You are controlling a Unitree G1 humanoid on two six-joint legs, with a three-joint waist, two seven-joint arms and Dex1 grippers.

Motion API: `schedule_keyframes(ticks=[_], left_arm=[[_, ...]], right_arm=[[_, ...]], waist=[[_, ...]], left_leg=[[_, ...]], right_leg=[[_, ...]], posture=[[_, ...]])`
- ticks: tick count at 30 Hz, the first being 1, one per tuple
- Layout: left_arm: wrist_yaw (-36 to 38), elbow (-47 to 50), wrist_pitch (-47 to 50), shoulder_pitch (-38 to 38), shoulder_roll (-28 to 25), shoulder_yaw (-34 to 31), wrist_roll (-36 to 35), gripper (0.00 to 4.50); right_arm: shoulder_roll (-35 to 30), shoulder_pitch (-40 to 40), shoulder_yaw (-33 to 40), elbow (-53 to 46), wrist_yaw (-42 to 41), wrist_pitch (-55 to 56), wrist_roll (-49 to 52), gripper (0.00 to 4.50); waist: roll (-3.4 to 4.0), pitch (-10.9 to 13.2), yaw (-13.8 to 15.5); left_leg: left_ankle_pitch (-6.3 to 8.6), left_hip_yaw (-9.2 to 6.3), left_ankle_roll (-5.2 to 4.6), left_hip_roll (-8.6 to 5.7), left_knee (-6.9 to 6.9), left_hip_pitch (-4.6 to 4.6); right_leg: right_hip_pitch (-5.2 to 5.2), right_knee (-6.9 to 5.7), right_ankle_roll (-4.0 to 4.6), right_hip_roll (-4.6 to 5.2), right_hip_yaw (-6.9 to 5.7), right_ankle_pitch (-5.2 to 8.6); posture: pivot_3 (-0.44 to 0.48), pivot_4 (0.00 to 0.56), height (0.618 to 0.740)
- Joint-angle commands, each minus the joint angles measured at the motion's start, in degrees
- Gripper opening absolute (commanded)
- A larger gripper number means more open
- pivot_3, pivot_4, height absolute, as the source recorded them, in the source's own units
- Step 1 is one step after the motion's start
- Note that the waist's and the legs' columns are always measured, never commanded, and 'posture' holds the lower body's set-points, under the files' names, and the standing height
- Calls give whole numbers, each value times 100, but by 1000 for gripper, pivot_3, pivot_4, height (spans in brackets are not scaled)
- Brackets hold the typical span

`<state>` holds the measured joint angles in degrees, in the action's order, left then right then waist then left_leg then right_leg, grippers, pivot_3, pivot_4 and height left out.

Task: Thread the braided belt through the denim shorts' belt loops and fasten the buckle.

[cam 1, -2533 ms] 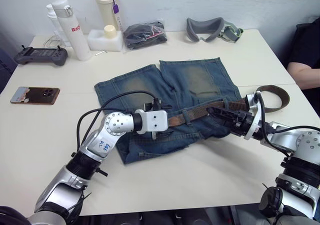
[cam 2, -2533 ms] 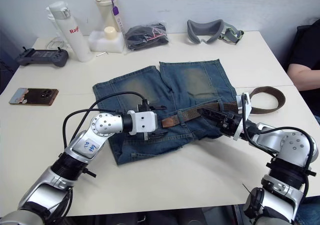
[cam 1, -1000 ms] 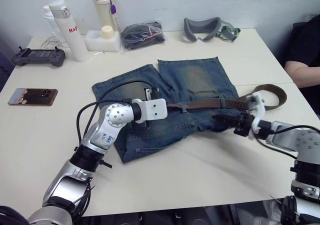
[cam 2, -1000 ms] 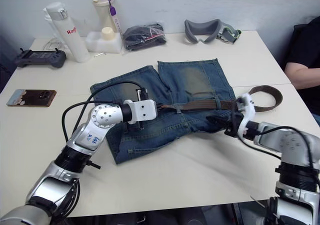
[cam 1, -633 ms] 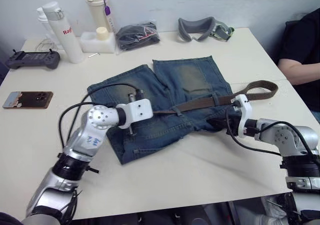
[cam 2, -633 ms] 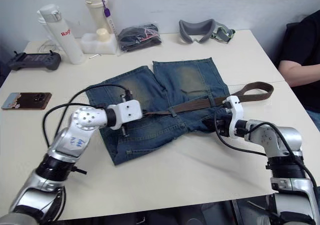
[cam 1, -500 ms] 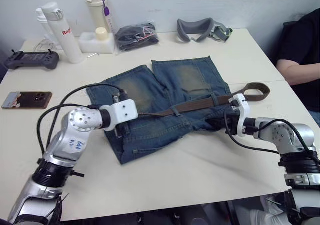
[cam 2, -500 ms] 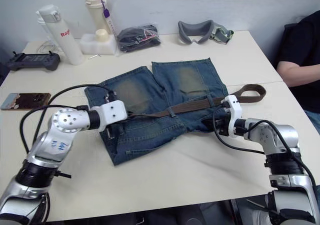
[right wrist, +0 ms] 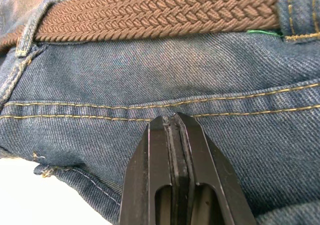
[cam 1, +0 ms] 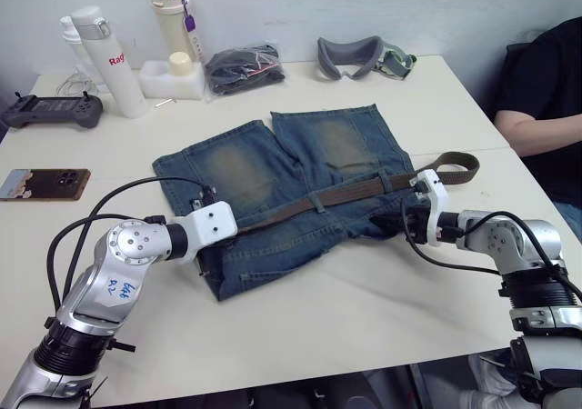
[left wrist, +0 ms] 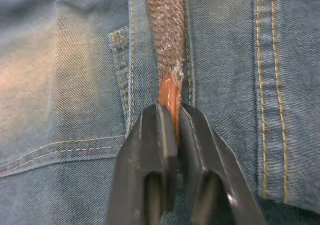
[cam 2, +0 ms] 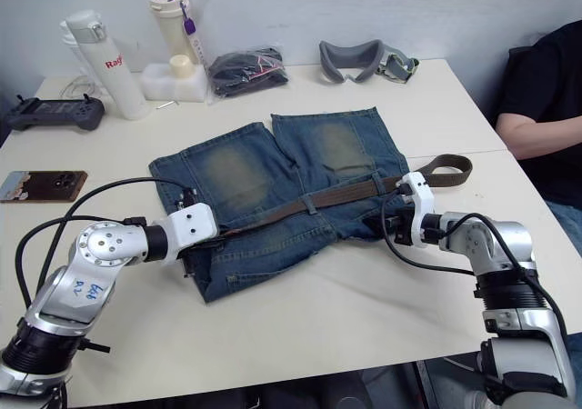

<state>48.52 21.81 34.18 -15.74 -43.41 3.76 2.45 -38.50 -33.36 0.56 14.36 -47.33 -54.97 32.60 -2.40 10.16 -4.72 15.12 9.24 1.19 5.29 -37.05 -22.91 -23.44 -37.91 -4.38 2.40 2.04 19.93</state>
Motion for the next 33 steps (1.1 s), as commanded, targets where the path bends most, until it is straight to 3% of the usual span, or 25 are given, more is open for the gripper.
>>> schedule_keyframes(ticks=[1, 5, 6, 7, 9, 13, 18, 21, 29, 33], left_arm=[[176, 97, 277, 37, -63, -477, -518, 2771], [372, 189, 764, -98, -33, -1104, -1337, 4485], [389, 180, 867, -148, -68, -1217, -1468, 4500], [394, 153, 954, -200, -103, -1337, -1593, 4500], [377, 41, 1055, -278, -196, -1519, -1741, 4500], [361, -15, 1099, -300, -382, -1464, -1852, 4500], [222, 128, 1122, -259, -315, -1164, -1918, 4500], [76, 215, 1189, -206, -244, -1093, -1954, 4500], [-316, 326, 1248, -225, 27, -743, -2034, 4500], [-529, 426, 1364, -360, 275, -614, -2123, 4500]], right_arm=[[-221, 72, 140, -166, -302, 101, -28, 930], [-582, 120, 140, -716, -872, 715, -128, 2786], [-641, 138, 120, -876, -901, 848, -193, 3249], [-739, 184, 50, -1100, -976, 947, -256, 3352], [-1033, 372, -232, -1672, -1318, 1127, -379, 4288], [-1288, 626, -736, -2067, -1591, 1524, -801, 4288], [-931, 597, -1465, -1289, -896, 2671, -2169, 4288], [-845, 488, -1362, -861, -620, 3000, -2493, 3570], [-1043, -361, -1367, 1234, -211, 4724, -3534, 7], [-1016, -1123, -1613, 2934, 441, 5683, -4287, 7]], waist=[[1, 1, 8], [27, 18, 42], [31, 20, 43], [33, 21, 51], [38, 25, 79], [43, 28, 85], [42, 28, 67], [33, 24, 33], [35, 26, 72], [38, 28, 147]], left_leg=[[0, 0, 0, -1, 1, -1], [2, 0, -4, -6, -3, -19], [2, 0, -5, -7, -3, -20], [2, 0, -5, -7, -2, -21], [2, -3, -3, -6, -1, -25], [4, -3, 2, -5, 1, -24], [4, 3, 1, -18, -11, -23], [3, 4, 1, -29, -15, -12], [-6, -1, -13, -44, -15, -8], [-10, 4, -26, -54, -18, -10]], right_leg=[[-1, 1, 0, 1, 0, 0], [-16, 1, -2, 6, -3, -1], [-17, 2, -2, 6, -2, -1], [-18, 3, -2, 5, -3, -1], [-21, 3, -2, 2, -4, -1], [-20, 9, -1, -3, -4, 1], [-20, 5, -4, 2, -3, -1], [-10, 1, -3, 2, -3, -7], [-2, 2, -13, 20, -4, -25], [-1, 3, -23, 20, -2, -31]], posture=[[0, 150, 730], [0, 150, 730], [0, 150, 730], [0, 150, 730], [0, 150, 730], [0, 150, 730], [0, 150, 730], [0, 150, 730], [0, 150, 730], [0, 150, 730]])
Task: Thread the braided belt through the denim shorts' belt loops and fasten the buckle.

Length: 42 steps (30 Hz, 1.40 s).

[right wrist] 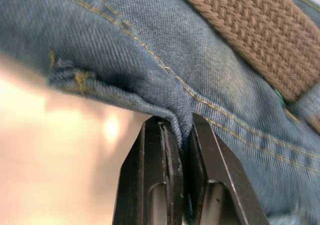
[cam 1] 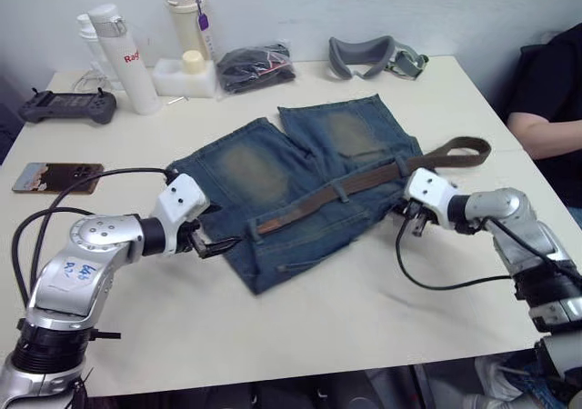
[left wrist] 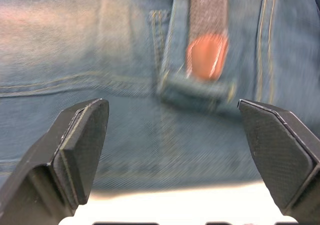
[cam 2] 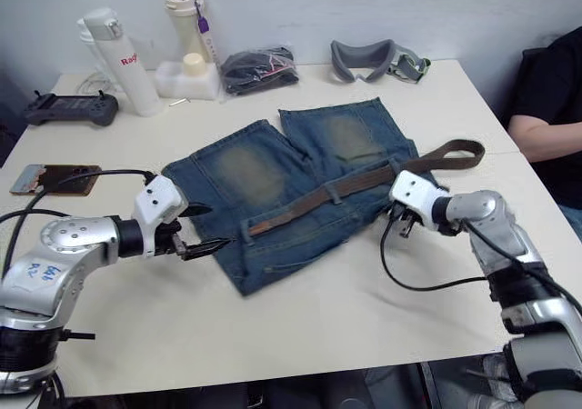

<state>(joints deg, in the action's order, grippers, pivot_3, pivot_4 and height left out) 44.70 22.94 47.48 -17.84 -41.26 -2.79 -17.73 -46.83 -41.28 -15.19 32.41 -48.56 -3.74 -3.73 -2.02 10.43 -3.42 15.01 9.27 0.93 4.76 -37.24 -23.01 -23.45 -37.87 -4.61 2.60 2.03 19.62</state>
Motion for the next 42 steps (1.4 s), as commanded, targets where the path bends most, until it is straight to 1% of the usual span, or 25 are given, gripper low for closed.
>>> schedule_keyframes(ticks=[1, 3, 6, 7, 8, 10, 12, 14, 15, 16, 17, 19, 20, 21, 23, 24, 25, 27, 29, 31, 35, 37, 42], left_arm=[[-186, 326, 50, -161, 87, 76, -101, 4500], [-253, 341, 78, -181, 152, 144, -110, 4500], [-328, 342, 102, -212, 235, 217, -131, 4500], [-339, 336, 109, -226, 267, 239, -142, 4500], [-351, 318, 109, -252, 298, 264, -145, 4500], [-373, 282, 102, -294, 338, 298, -151, 4500], [-351, 179, 64, -404, 354, 353, -134, 4500], [-300, 78, 60, -530, 393, 345, -199, 4500], [-279, 42, 64, -576, 408, 341, -226, 4500], [-259, 11, 70, -612, 419, 342, -255, 4500], [-242, -15, 44, -638, 420, 360, -265, 4500], [-282, -46, 2, -699, 467, 393, -270, 4500], [-292, -42, 17, -721, 499, 387, -309, 4500], [-308, -39, 29, -740, 525, 387, -328, 4500], [-337, -45, 43, -760, 560, 389, -339, 4500], [-350, -49, 43, -760, 570, 397, -336, 4500], [-360, -42, 37, -742, 575, 406, -335, 4500], [-396, -8, 26, -688, 574, 403, -321, 4500], [-489, 28, 28, -642, 615, 335, -322, 4500], [-507, 51, 33, -611, 614, 302, -346, 4500], [-407, 125, -48, -503, 500, 407, -312, 4500], [-421, 145, -65, -461, 485, 417, -301, 4500], [-504, 177, -110, -338, 452, 412, -260, 4500]], right_arm=[[-179, -478, -89, 1452, 701, 752, -791, 7], [-164, -687, -113, 1894, 802, 1015, -932, 7], [-105, -811, 111, 2058, 380, 1185, -680, 7], [-158, -828, 165, 1979, 227, 1229, -634, 897], [-244, -848, 204, 1881, 118, 1241, -634, 1161], [-385, -881, 289, 1714, -23, 1295, -643, 2182], [-613, -1130, 458, 1560, -219, 1088, -583, 3108], [-817, -1309, 650, 1340, -759, 565, -344, 4163], [-838, -1341, 778, 1176, -1008, 221, -137, 4455], [-801, -1348, 942, 966, -1224, -225, 133, 4455], [-690, -1302, 1152, 600, -1489, -1047, 576, 4455], [-474, -926, 1549, -693, -2017, -3268, 1858, 4455], [-409, -663, 1699, -1357, -2138, -4120, 2402, 4455], [-293, -402, 1881, -1963, -2045, -4880, 2862, 4455], [11, -41, 2262, -2766, -1612, -5868, 3424, 4455], [302, 66, 2531, -3043, -1289, -6403, 3693, 4455], [728, 57, 2898, -3196, -906, -7203, 3886, 4455], [1399, 82, 3404, -3464, -285, -8320, 4026, 4455], [1905, 138, 3833, -3563, 254, -8782, 4047, 4455], [2286, 84, 4270, -3291, 836, -8876, 4118, 4455], [2654, 3, 4648, -2890, 1597, -8876, 4193, 4455], [2885, -179, 5031, -2564, 1957, -8876, 4302, 4455], [3253, -458, 5313, -2332, 2435, -8876, 4339, 4455]], waist=[[0, 1, 33], [4, 3, 43], [5, 3, 34], [5, 3, 32], [7, 4, 27], [13, 8, 27], [34, 21, 18], [67, 41, 15], [68, 41, 6], [68, 41, -9], [68, 41, -21], [68, 41, -53], [66, 40, -62], [64, 39, -54], [64, 39, -37], [64, 39, -9], [64, 39, -1], [63, 39, 7], [63, 38, 21], [63, 38, 32], [62, 38, 36], [62, 38, 30], [63, 38, -14]], left_leg=[[-2, -1, -5, -1, -1, -4], [-6, -4, -8, -3, -1, -6], [-8, -4, -8, -4, -1, -6], [-9, -3, -6, -4, -1, -6], [-10, -3, -4, -3, -1, -6], [-13, -4, 2, -3, -1, -6], [-15, -5, 6, 0, 0, -6], [-16, 0, 7, -5, -1, -6], [-17, 3, 6, -7, -2, -6], [-17, 3, 7, -4, -2, -4], [-17, 3, 9, 2, -1, -1], [-17, 4, 13, 11, 1, 4], [-17, 0, 16, 17, 2, 3], [-17, -9, 19, 30, 3, 1], [-15, -21, 26, 53, 0, -5], [-16, -22, 27, 52, 2, -9], [-16, -18, 28, 48, 0, -11], [-17, -14, 23, 36, -2, -14], [-15, -15, 21, 40, -6, -14], [-14, -15, 19, 32, -6, -16], [-14, -16, 13, -3, 2, -22], [-12, -12, 11, -5, 5, -22], [-15, -1, 15, 8, 9, -20]], right_leg=[[0, 0, -1, 1, 0, 0], [0, 1, -2, 2, 0, -1], [0, 2, -4, 1, 2, -2], [0, 2, -4, -1, 2, -2], [0, 2, -4, -2, 1, -2], [-1, 1, -4, -4, 1, -2], [-2, 0, -4, -5, 1, -2], [-7, -7, -4, -7, 1, -2], [-11, -10, -5, -9, 2, -2], [-10, -10, -5, -9, 2, -2], [-8, -10, -4, -12, 1, -2], [-6, -10, -2, -19, 4, -1], [-6, -11, 3, -21, 11, 1], [-6, -14, 8, -25, 13, 4], [-7, -18, 18, -33, 7, 9], [-11, -19, 18, -33, 6, 10], [-14, -21, 19, -30, 7, 10], [-18, -24, 16, -23, 7, 8], [-16, -25, 14, -16, 6, 6], [-16, -25, 13, -15, 4, 5], [-19, -17, 11, -16, -2, 4], [-20, -13, 9, -17, 1, 3], [-28, -18, 9, -23, 2, 3]], posture=[[0, 150, 730], [0, 150, 730], [0, 150, 730], [0, 150, 730], [0, 150, 730], [0, 150, 730], [0, 150, 730], [0, 150, 730], [0, 150, 730], [0, 150, 730], [0, 150, 730], [0, 150, 730], [0, 150, 730], [0, 150, 730], [0, 150, 730], [0, 150, 730], [0, 150, 730], [0, 150, 730], [0, 150, 730], [0, 150, 730], [0, 150, 730], [0, 150, 730], [0, 150, 730]])
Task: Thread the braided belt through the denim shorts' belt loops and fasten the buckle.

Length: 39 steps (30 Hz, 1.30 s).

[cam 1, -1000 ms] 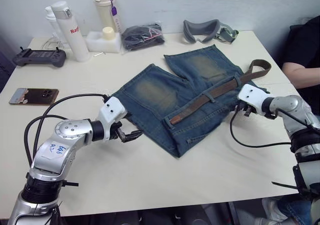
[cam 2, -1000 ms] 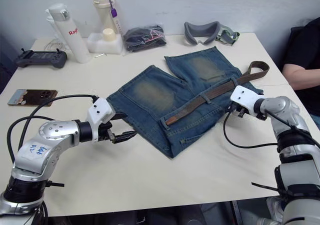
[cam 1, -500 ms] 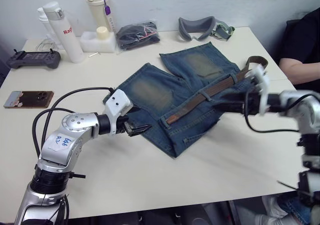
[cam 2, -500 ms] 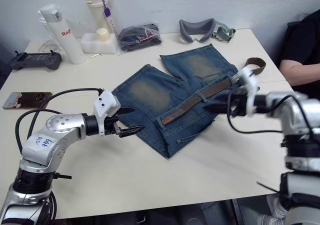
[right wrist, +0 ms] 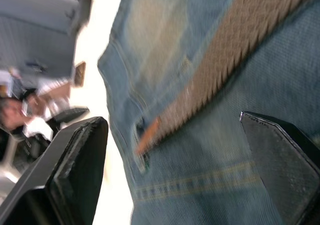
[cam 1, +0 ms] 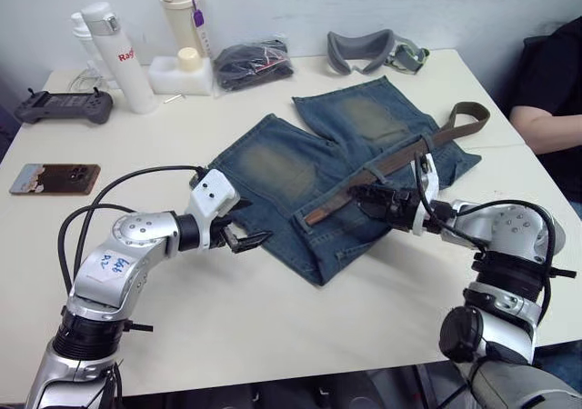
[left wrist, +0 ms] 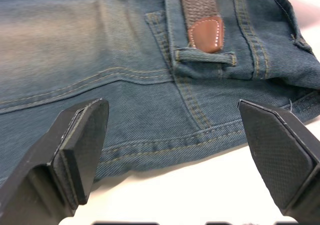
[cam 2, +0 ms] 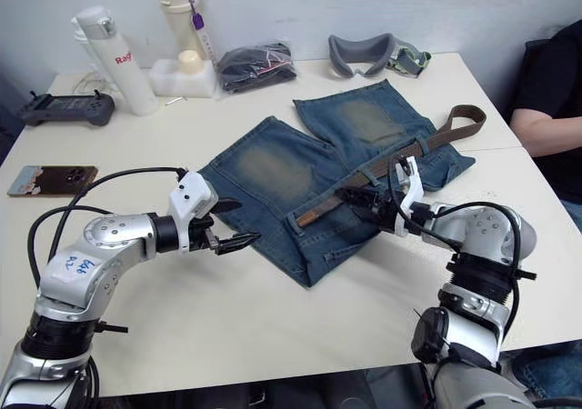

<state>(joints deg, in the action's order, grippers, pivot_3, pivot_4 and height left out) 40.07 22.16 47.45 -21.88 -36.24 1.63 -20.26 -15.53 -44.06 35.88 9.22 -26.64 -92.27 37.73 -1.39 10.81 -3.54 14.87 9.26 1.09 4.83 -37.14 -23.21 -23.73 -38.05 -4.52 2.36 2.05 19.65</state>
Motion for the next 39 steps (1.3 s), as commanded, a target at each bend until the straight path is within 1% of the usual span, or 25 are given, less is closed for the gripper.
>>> schedule_keyframes(ticks=[1, 8, 9, 11, 12, 14, 16, 19, 21, 23, 27, 33, 37, 39], left_arm=[[-87, 267, -153, 83, -28, -52, 14, 4500], [-200, 311, -229, 138, -17, -123, -15, 4500], [-207, 309, -228, 145, -17, -128, -24, 4500], [-217, 315, -227, 169, -20, -135, -34, 4500], [-220, 319, -228, 179, -22, -138, -37, 4500], [-227, 342, -208, 212, -26, -169, -58, 4500], [-217, 365, -197, 246, -41, -197, -80, 4500], [-202, 367, -191, 267, -55, -231, -103, 4500], [-190, 361, -191, 268, -68, -242, -111, 4500], [-179, 345, -186, 244, -72, -236, -118, 4500], [-163, 318, -185, 188, -72, -203, -117, 4500], [-135, 301, -182, 164, -92, -189, -111, 4500], [-108, 307, -158, 165, -135, -198, -114, 4500], [-100, 304, -151, 169, -160, -192, -102, 4500]], right_arm=[[167, -250, 271, 51, 283, -23, 199, 4455], [285, -437, 378, 500, 494, 202, 118, 4455], [330, -448, 377, 549, 530, 245, 127, 4224], [417, -447, 430, 614, 594, 324, 158, 3652], [450, -450, 469, 639, 627, 352, 176, 3111], [506, -424, 506, 657, 685, 527, 196, 2205], [519, -380, 479, 586, 572, 715, 304, 1310], [294, -190, 57, 336, 149, 1217, 344, 31], [23, 84, -497, 147, -213, 1600, 204, 31], [23, 166, -540, 153, -250, 1719, 290, 31], [274, 297, -638, 97, -200, 2024, 452, 31], [819, 669, -891, 32, -65, 2593, 480, 31], [953, 888, -1104, 43, -49, 2579, 525, 31], [941, 1013, -1356, -20, -105, 2516, 504, 31]], waist=[[0, 0, 1], [0, 0, 8], [0, 0, 6], [0, 0, -5], [0, 0, -7], [0, 0, -10], [0, 0, -5], [0, 0, -3], [0, 0, -4], [0, 0, -2], [0, 0, -10], [0, 0, -64], [-1, 0, -128], [-4, -2, -136]], left_leg=[[-1, -1, 2, 1, 2, 0], [1, 0, -2, -7, 3, -2], [1, 1, -2, -7, 3, -2], [1, 1, -1, -5, 3, -2], [1, 1, -1, -4, 4, -2], [1, 1, 0, -2, 6, -2], [1, 1, 0, -3, 8, -2], [1, 2, 0, -6, 8, -4], [1, 3, -1, -7, 7, -4], [1, 2, -1, -6, 8, -4], [1, 2, 0, -4, 6, -3], [3, 2, 7, 4, 9, -2], [4, 2, 8, 4, 8, -2], [4, 2, 9, 7, 9, 0]], right_leg=[[-2, 0, 1, -2, 1, 1], [-1, 6, 1, -5, 0, 1], [-1, 6, 0, -5, 0, 0], [-1, 6, 0, -5, 0, 0], [-1, 5, 0, -6, 0, 0], [-2, 5, 0, -5, 0, 1], [-3, 7, 1, -5, -1, 1], [-3, 9, 0, -10, -3, 0], [-3, 9, -1, -15, -2, 0], [-2, 10, -1, -15, -1, 0], [-2, 8, -1, -15, 1, 0], [-3, 9, 0, -15, 0, 1], [-1, 9, 0, -14, -1, 1], [-1, 8, 0, -14, -2, 1]], posture=[[0, 150, 730], [0, 150, 730], [0, 150, 730], [0, 150, 730], [0, 150, 730], [0, 150, 730], [0, 150, 730], [0, 150, 730], [0, 150, 730], [0, 150, 730], [0, 150, 730], [0, 150, 730], [0, 150, 730], [0, 150, 730]])
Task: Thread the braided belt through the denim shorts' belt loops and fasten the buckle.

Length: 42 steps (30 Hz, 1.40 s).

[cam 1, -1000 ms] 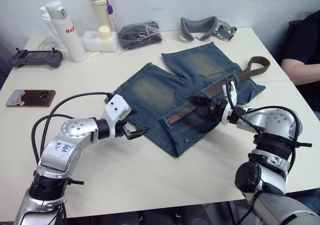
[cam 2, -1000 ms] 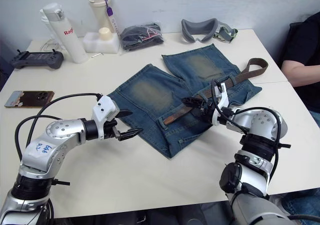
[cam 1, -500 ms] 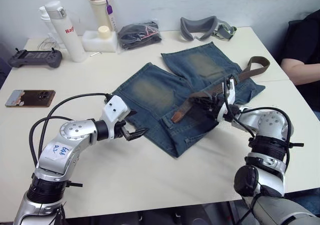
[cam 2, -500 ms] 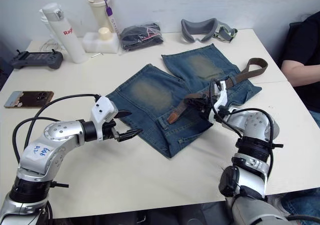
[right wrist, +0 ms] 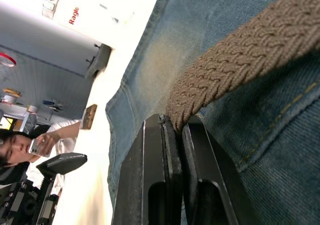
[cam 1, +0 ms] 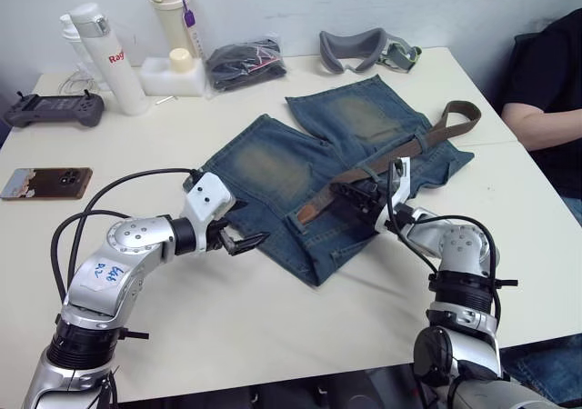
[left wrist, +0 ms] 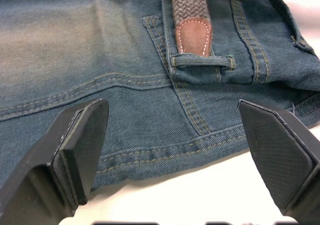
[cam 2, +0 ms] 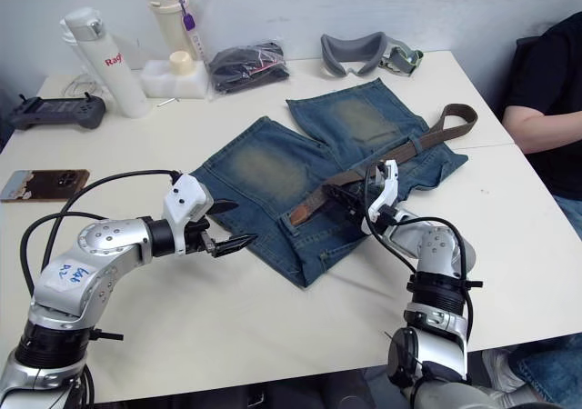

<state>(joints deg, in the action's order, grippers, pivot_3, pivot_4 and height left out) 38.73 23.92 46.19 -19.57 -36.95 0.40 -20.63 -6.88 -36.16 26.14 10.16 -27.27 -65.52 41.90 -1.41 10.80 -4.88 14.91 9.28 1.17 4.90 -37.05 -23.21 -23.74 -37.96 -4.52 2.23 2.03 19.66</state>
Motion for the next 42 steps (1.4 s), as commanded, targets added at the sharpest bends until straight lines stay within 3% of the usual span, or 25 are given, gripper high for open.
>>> schedule_keyframes(ticks=[1, 8, 15, 18, 21, 25, 36, 39, 42], left_arm=[[40, 121, -27, -64, -97, -67, -60, 4500], [50, 109, -13, -80, -96, -9, -48, 4500], [73, 88, -10, -28, -127, 39, -29, 4500], [68, 94, -8, -18, -136, 47, -26, 4500], [68, 97, -5, -13, -147, 50, -21, 4500], [74, 84, -22, -3, -160, 57, -16, 4500], [97, 58, -54, 8, -195, 65, -4, 4500], [149, 37, -66, 10, -240, 44, -11, 4500], [232, 34, -64, 31, -336, -38, -47, 4500]], right_arm=[[84, 293, -555, -172, -69, -127, 39, 31], [487, 436, -963, -483, 90, -334, 279, 31], [418, 704, -2114, -636, 205, 156, -452, 31], [552, 678, -2057, -542, 436, 434, -584, 31], [717, 518, -1587, -555, 595, 415, -249, 1069], [760, 294, -994, -729, 990, 66, 179, 3009], [810, 33, 179, -1173, 2355, -798, 1206, 3009], [893, 28, 236, -1125, 2529, -796, 1329, 2156], [993, 60, 175, -1096, 2618, -850, 1438, 719]], waist=[[-5, -3, -4], [-24, -15, -61], [-40, -25, -141], [-61, -38, -184], [-77, -47, -175], [-74, -46, -147], [-64, -39, -3], [-56, -34, -7], [-54, -33, -8]], left_leg=[[1, -1, 2, 2, 1, 1], [8, 0, 26, 40, -1, 7], [16, -3, 62, 78, 0, 17], [18, 0, 72, 86, 3, 31], [18, 2, 77, 88, 6, 54], [21, 3, 77, 86, 10, 48], [22, 0, 70, 81, 6, 5], [22, 2, 70, 82, 8, 4], [22, 3, 70, 82, 8, 2]], right_leg=[[0, 0, 2, 0, 1, 1], [1, -1, 16, -38, 7, 8], [1, -6, 44, -74, 27, 22], [6, -11, 52, -80, 28, 25], [26, -11, 57, -79, 27, 23], [20, -10, 58, -75, 27, 23], [-15, -3, 57, -68, 23, 23], [-17, -3, 58, -69, 24, 23], [-20, -3, 58, -70, 25, 23]], posture=[[0, 150, 730], [0, 150, 730], [0, 150, 730], [0, 150, 730], [0, 150, 730], [0, 150, 730], [0, 150, 730], [0, 150, 730], [0, 150, 730]])
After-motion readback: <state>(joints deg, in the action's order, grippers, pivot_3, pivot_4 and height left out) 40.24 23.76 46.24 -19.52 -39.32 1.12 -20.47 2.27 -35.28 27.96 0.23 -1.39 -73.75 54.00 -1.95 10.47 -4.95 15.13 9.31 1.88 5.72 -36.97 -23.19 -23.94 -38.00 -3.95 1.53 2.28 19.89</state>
